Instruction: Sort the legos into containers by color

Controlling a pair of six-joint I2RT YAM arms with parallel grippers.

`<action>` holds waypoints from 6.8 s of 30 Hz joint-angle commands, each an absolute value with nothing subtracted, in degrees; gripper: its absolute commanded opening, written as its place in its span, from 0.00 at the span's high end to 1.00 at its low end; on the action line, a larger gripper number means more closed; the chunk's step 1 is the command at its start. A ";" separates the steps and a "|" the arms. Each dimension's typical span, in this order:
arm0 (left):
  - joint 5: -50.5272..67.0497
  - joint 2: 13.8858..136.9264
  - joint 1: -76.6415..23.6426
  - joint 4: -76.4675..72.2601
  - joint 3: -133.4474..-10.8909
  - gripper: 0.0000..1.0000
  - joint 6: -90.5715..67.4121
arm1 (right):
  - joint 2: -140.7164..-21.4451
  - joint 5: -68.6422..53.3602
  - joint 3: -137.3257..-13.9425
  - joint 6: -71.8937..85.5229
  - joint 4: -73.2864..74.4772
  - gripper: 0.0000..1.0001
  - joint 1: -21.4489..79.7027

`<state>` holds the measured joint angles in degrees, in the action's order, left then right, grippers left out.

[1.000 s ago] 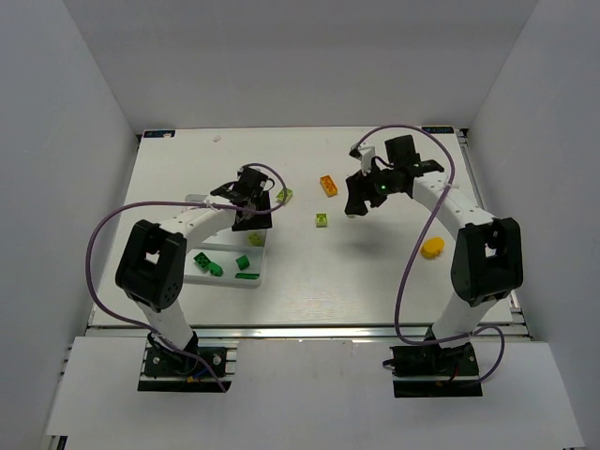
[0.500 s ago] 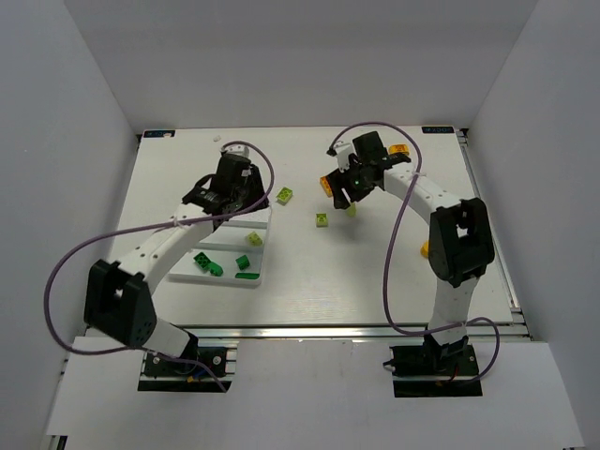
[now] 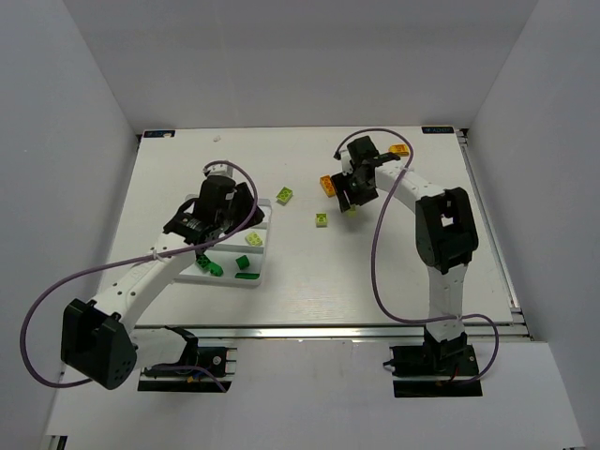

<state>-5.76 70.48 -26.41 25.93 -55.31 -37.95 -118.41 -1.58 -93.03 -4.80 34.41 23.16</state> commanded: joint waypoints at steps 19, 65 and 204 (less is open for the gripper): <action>-5.71 52.13 -26.72 18.90 -47.46 0.26 -40.25 | -116.91 -9.46 -94.49 -13.07 30.16 0.95 23.73; -3.43 56.93 -26.72 9.85 -44.98 0.77 -36.66 | -114.36 -20.65 -102.84 -3.35 18.98 1.00 32.79; -8.97 58.10 -12.22 42.19 -58.80 0.27 -36.12 | -126.21 -25.84 -98.00 -68.21 36.30 0.19 27.51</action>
<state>-8.45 59.81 -12.43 41.91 -58.92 -35.66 -126.72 -29.28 -97.84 -68.75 38.57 28.40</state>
